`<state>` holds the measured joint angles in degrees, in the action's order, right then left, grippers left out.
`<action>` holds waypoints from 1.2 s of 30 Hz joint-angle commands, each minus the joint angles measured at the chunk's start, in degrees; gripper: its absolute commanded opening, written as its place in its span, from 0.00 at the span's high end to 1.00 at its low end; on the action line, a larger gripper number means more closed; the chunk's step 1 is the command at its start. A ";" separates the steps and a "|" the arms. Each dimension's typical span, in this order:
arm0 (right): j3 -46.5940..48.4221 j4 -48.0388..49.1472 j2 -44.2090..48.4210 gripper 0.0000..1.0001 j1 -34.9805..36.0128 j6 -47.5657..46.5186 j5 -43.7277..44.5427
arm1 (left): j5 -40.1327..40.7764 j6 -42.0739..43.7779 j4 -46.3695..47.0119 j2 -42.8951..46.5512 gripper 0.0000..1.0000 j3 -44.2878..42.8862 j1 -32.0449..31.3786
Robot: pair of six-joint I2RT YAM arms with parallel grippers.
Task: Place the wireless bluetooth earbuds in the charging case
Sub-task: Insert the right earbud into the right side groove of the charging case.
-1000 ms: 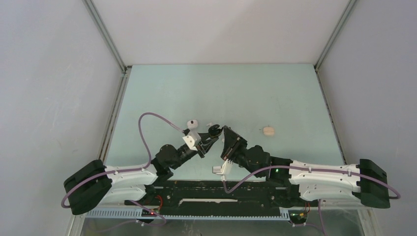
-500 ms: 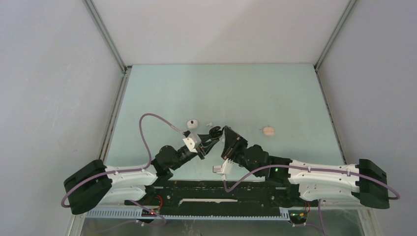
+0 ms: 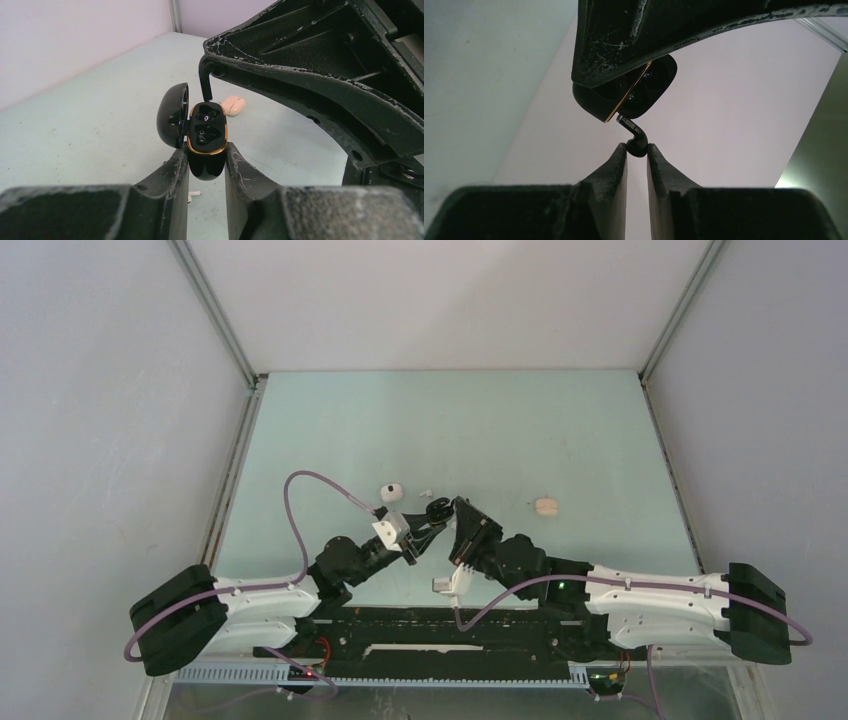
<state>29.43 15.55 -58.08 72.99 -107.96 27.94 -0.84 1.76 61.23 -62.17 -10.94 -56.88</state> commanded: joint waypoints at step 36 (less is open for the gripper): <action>0.06 -6.32 13.52 1.00 -3.47 11.10 -19.51 | -3.02 2.64 5.47 2.21 1.00 2.66 -0.42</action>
<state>29.30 8.21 -44.93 69.67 -98.00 9.17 -3.27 2.74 63.02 -61.08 -8.99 -56.90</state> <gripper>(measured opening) 0.193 0.282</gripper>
